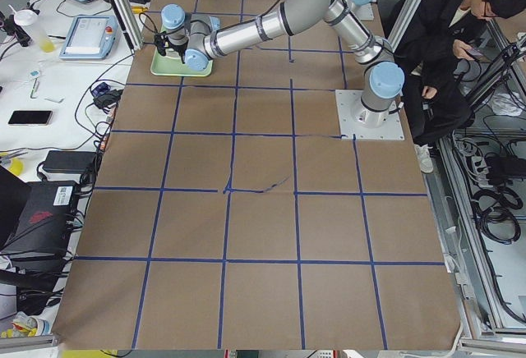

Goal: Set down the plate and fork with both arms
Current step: 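Carry the plate with the left gripper onto the green tray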

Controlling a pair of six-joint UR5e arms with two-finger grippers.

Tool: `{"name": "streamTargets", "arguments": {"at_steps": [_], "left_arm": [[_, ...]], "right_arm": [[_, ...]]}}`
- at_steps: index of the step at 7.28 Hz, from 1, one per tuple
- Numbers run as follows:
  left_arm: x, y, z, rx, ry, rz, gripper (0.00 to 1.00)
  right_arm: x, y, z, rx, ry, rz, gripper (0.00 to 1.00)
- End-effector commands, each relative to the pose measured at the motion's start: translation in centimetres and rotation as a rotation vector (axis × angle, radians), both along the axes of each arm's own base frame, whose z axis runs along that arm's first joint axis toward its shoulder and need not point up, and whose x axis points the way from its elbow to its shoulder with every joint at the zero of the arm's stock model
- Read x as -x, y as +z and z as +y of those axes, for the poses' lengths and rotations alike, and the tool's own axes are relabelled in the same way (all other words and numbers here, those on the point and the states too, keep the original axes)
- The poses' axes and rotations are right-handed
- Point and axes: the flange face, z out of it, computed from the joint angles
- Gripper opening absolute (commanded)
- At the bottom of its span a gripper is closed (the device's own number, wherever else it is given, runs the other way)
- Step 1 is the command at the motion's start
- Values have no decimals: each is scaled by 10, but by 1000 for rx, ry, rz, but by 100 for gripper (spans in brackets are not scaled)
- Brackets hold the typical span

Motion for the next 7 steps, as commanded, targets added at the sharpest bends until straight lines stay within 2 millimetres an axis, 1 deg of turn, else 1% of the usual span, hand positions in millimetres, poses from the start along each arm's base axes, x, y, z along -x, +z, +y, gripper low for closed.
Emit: {"name": "streamTargets", "arguments": {"at_steps": [1, 2, 3, 4, 5, 6, 7], "left_arm": [[7, -6, 1, 6, 16, 4, 0], [8, -12, 5, -7, 16, 5, 7], [8, -19, 17, 11, 11, 4, 66], [7, -27, 32, 72, 9, 6, 82], [5, -18, 45, 129, 9, 6, 93], [-10, 6, 50, 154, 16, -30, 97], [-25, 29, 56, 139, 28, -59, 97]], "right_arm": [[0, 0, 0, 0, 0, 1, 100], [-1, -1, 0, -1, 2, 1, 100], [0, -1, 0, -1, 0, 1, 100], [0, -1, 0, -1, 0, 1, 100], [0, -1, 0, -1, 0, 1, 100], [0, -1, 0, -2, 0, 0, 100], [0, -1, 0, -2, 0, 0, 100]]}}
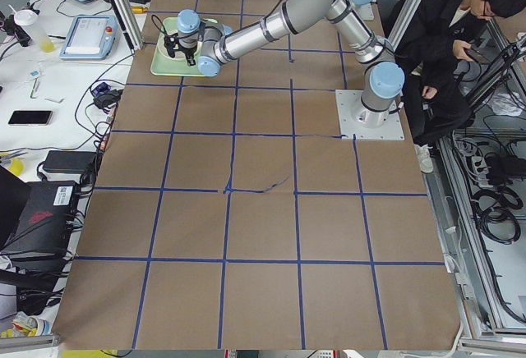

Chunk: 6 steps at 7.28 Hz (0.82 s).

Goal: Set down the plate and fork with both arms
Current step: 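Release the plate and raise the left gripper away from the tray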

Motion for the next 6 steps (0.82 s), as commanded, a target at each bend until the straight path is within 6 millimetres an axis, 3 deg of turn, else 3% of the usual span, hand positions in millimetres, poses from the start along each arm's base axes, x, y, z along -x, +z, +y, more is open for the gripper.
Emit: {"name": "streamTargets", "arguments": {"at_steps": [1, 2, 4, 5, 6], "left_arm": [[-30, 54, 21, -44, -42, -96, 97], [-41, 111, 41, -106, -62, -143, 99], [-41, 205, 91, -99, -50, -293, 100], [-26, 242, 123, -90, -78, -292, 100], [-14, 263, 155, -103, -105, -298, 100]], "right_arm": [[0, 0, 0, -2, 0, 0, 100], [0, -3, 1, -8, -1, -3, 100], [0, -4, 1, -9, -2, -1, 100], [0, -4, 1, -9, 0, -1, 100], [0, -3, 1, -6, 0, -2, 100]]}}
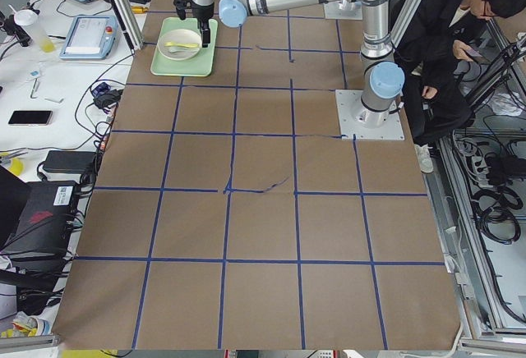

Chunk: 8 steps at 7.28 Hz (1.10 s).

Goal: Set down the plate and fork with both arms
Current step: 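Release the plate and raise the left gripper away from the tray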

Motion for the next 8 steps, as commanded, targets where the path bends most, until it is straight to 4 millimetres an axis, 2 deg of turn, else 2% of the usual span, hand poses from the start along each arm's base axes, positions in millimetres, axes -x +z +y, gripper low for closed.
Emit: {"name": "streamTargets", "arguments": {"at_steps": [1, 2, 3, 5, 8], "left_arm": [[18, 52, 67, -4, -43, -19, 100], [18, 67, 85, -15, -48, -21, 100], [14, 67, 94, -51, -68, -50, 100], [12, 60, 93, -65, -77, -65, 100], [12, 54, 99, -82, -85, -68, 100]], "right_arm": [[0, 1, 0, 2, 1, 1, 100], [0, 1, 0, 2, 1, 1, 100], [0, 1, 0, 3, 0, 3, 100], [-1, 6, -9, 86, -3, -7, 100], [-2, -2, -12, 74, 5, -4, 100]]}}
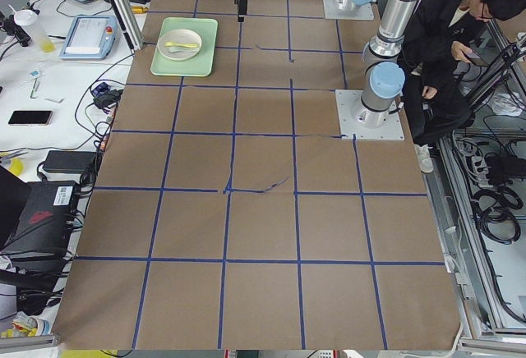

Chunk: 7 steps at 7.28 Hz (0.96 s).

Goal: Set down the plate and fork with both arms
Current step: 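Reach the right gripper over the plate above the yellow fork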

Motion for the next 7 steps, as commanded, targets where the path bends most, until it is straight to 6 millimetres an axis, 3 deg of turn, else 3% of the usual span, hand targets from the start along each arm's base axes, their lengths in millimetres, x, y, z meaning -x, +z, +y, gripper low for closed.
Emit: {"name": "streamTargets", "arguments": {"at_steps": [1, 2, 5, 6, 7], "left_arm": [[0, -8, 0, -17, -2, -2, 100], [-1, -14, 2, -28, -2, -5, 100], [-1, -14, 3, -23, -2, -6, 100], [-1, -14, 3, -23, -2, -6, 100], [-1, -15, 4, -26, -2, -6, 100]], "right_arm": [[-9, -26, -21, -37, 32, 2, 100], [-42, -55, -50, -18, 85, 3, 100], [-115, -151, -192, -26, -18, -15, 100], [-150, -181, -234, 10, -58, -100, 94], [-165, -198, -256, 14, -43, -154, 93]]}}
